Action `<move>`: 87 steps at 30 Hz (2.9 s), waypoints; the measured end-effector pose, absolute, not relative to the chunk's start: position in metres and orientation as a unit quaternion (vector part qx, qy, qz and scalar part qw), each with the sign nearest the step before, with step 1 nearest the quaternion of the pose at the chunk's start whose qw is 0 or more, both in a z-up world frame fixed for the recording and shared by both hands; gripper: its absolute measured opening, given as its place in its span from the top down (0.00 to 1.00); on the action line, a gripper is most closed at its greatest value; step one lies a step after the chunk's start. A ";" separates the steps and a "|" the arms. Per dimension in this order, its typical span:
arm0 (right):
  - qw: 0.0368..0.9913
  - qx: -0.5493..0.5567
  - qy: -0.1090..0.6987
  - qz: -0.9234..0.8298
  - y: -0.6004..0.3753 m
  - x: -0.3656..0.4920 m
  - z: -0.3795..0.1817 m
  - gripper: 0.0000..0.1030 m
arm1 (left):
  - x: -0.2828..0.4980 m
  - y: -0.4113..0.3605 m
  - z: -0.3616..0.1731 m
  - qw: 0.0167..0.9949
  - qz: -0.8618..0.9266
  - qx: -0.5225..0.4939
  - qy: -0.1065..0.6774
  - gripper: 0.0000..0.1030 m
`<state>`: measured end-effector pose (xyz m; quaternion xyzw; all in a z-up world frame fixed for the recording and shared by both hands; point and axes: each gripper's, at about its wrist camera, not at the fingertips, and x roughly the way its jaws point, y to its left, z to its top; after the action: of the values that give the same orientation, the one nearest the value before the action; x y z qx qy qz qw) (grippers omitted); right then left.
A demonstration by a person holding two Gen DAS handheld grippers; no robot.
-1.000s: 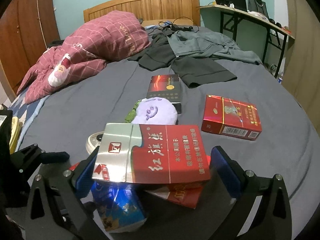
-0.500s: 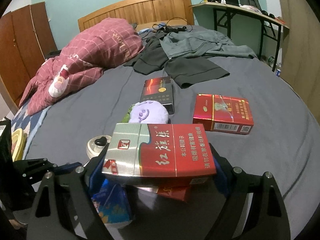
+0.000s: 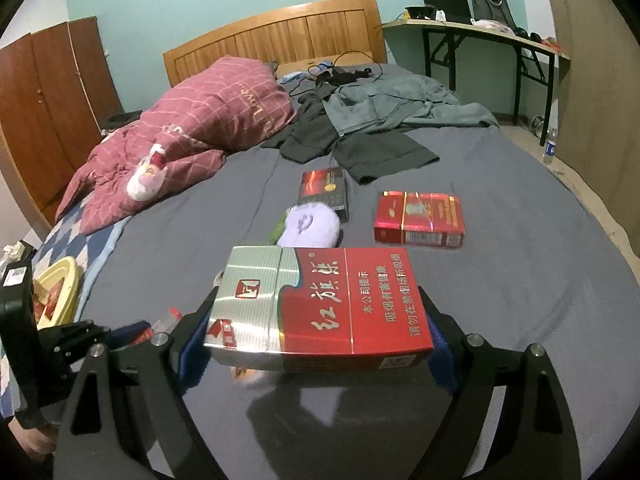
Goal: Organize objects
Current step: 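Grasp the red lighter with the left tool while the right tool grasps the red-silver pack, then carry the lighter and the red-silver pack over the yellow tray with both tools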
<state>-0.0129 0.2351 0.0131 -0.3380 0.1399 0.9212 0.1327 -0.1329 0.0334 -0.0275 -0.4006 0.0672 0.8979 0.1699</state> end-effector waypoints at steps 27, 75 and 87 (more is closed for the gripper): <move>0.101 -0.341 0.121 0.927 0.160 0.037 0.000 0.15 | 0.001 -0.037 0.040 0.054 0.954 -0.295 0.007 0.79; -0.140 -0.367 0.015 0.919 -0.133 -0.138 0.034 0.15 | 0.007 -0.304 0.043 -0.150 0.942 -0.292 -0.064 0.79; -0.158 -0.390 -0.007 0.907 -0.161 -0.200 0.008 0.15 | -0.029 -0.370 0.017 -0.174 0.929 -0.312 -0.091 0.79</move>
<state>-0.2002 -0.1605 0.0080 -0.3905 -0.0068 0.9069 -0.1580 -0.0289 -0.3704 0.0170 -0.3123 -0.0915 0.9295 -0.1737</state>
